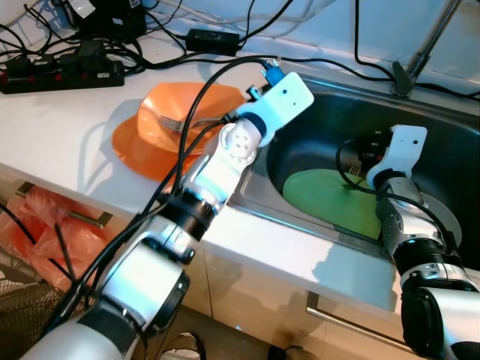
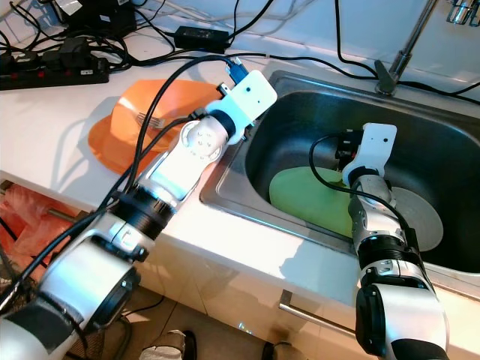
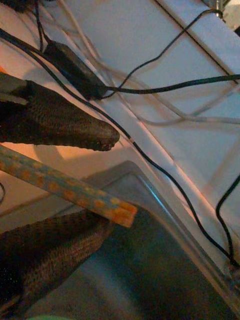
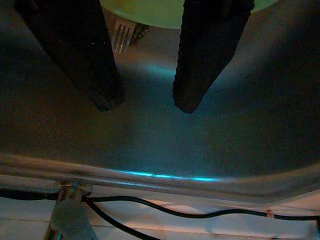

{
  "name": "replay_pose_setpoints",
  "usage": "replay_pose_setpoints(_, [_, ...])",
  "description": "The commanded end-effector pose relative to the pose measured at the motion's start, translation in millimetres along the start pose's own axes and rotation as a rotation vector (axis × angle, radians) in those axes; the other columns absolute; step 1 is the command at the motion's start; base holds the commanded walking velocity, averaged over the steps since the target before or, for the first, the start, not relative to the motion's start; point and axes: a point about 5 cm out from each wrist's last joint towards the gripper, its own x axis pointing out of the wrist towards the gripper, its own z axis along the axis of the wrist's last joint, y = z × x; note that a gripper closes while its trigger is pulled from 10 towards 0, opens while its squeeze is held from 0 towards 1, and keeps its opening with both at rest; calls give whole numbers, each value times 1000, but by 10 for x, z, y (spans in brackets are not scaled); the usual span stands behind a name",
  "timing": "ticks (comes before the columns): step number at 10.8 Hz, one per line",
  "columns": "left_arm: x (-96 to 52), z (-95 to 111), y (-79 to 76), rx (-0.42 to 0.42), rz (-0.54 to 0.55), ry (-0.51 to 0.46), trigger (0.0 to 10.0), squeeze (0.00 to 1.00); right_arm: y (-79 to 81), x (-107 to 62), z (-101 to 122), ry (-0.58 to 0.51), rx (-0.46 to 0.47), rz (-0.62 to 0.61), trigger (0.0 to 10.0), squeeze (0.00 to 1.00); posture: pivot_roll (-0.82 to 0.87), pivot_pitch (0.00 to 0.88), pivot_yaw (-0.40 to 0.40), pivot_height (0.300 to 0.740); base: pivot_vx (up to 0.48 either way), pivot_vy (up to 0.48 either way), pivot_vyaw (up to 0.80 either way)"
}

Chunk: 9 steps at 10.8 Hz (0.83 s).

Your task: Kitchen organization

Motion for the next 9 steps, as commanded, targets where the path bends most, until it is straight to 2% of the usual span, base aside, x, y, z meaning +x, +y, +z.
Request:
replay_pose_setpoints(1, [38,96,0,18,3,-25,10000,0,-6,-9,-23,1,3,-8,10000,0,63,85,-20,740,0,0,0])
replay_pose_setpoints(2, [54,97,-7,18,4,-26,10000,0,-11,-9,-24,0,3,-11,10000,0,63,84,-19,740,0,0,0])
replay_pose_setpoints(3, [63,95,-12,13,6,-28,1098,0,-11,-9,-23,0,3,-12,10000,0,65,84,-20,740,0,0,0])
replay_pose_setpoints(4, [69,102,-8,10,11,-35,0,0,-10,-9,-24,0,4,-13,10000,0,66,84,-20,740,0,0,0])
replay_pose_setpoints(9, [78,132,20,-11,32,-63,0,0,-24,-14,-25,-4,2,-19,10000,0,67,85,-22,740,0,0,0])
